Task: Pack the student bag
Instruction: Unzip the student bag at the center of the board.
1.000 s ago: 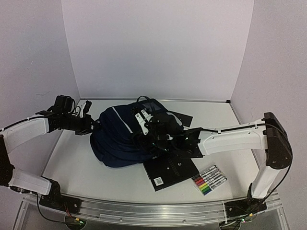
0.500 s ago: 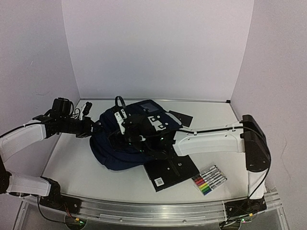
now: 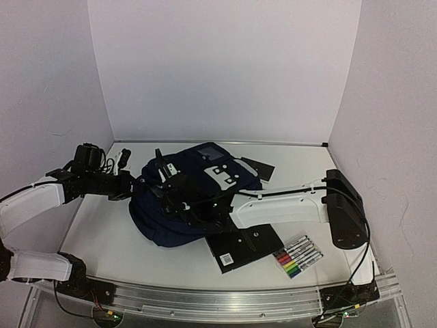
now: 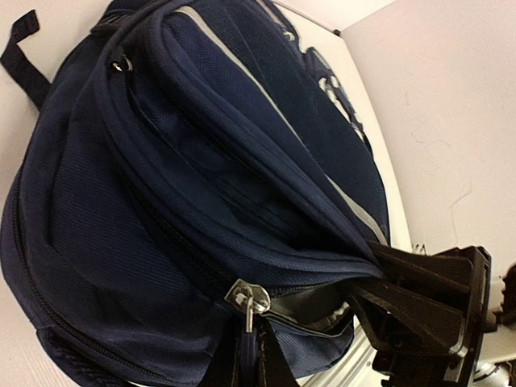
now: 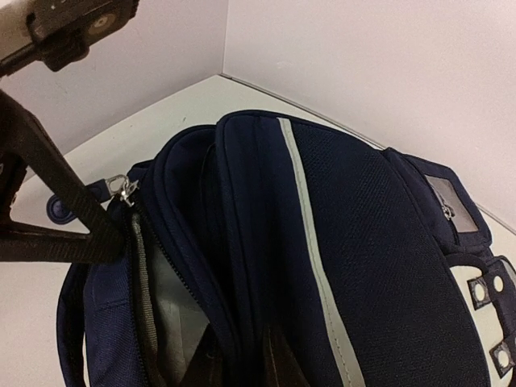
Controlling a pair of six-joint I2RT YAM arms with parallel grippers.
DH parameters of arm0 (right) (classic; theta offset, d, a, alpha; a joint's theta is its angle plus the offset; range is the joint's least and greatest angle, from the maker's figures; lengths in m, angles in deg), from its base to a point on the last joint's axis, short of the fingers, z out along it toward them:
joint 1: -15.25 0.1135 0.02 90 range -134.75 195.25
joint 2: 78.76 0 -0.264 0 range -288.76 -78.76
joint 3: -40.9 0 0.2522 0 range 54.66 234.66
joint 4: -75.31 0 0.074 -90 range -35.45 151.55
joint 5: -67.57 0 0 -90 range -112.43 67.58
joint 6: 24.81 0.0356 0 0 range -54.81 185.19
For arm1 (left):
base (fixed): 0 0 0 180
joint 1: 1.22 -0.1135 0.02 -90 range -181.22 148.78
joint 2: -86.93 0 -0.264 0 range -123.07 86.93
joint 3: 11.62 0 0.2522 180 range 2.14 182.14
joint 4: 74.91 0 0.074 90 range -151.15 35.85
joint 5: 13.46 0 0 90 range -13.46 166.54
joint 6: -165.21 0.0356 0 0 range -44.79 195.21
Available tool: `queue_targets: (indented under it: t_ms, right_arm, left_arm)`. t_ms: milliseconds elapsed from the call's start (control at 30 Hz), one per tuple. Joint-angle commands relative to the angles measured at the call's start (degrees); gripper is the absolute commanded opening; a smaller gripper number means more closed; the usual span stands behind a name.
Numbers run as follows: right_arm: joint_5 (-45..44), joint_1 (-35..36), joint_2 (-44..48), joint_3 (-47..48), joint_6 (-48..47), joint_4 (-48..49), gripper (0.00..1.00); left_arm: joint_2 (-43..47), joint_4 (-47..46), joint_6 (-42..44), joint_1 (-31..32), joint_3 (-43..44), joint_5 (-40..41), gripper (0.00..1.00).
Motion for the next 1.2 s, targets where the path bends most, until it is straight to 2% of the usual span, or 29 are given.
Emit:
queue_targets:
  t_ms: [0, 300, 500, 667, 833, 967, 1067, 1167]
  right_arm:
    - [-4.93, -1.41, 6.66, -3.32, -1.37, -0.97, 0.0]
    - [4.07, -1.5, 18.52, -12.77, -3.85, 5.6, 0.0]
    - [10.05, -1.49, 22.24, -15.09, -4.26, 8.67, 0.0]
    - [13.42, -1.5, 24.14, -15.8, -4.64, 10.5, 0.0]
    - [12.63, -1.52, 24.17, -13.88, -5.59, 10.95, 0.0]
    - [11.02, -1.92, 23.75, -12.84, -5.61, 10.95, 0.0]
    - [11.53, -2.22, 23.16, -12.94, -4.62, 10.95, 0.0]
    - [12.03, -2.35, 22.65, -13.02, -3.79, 10.95, 0.0]
  left_arm:
    - [-0.1, -1.78, -1.3, -3.51, 3.12, 10.05, 0.0]
    - [-5.42, -4.43, -0.05, -11.83, 4.13, 10.58, 0.0]
    - [-11.45, -7.33, 2.58, -15.9, 5.58, 9.61, 0.0]
    - [-18.48, -9.44, 6.96, -16.59, 10.75, 4.8, 0.0]
    - [-23.78, -5.41, 12.18, -16.98, 17.53, 0.59, 0.02]
    - [-22.65, -3.15, 15.67, -17.13, 17.72, -2.52, 0.16]
    - [-20.9, -3.42, 15.32, -17.15, 15.65, -5.8, 0.4]
    - [-18.73, -5.78, 13.37, -17.14, 12.73, -6.72, 0.49]
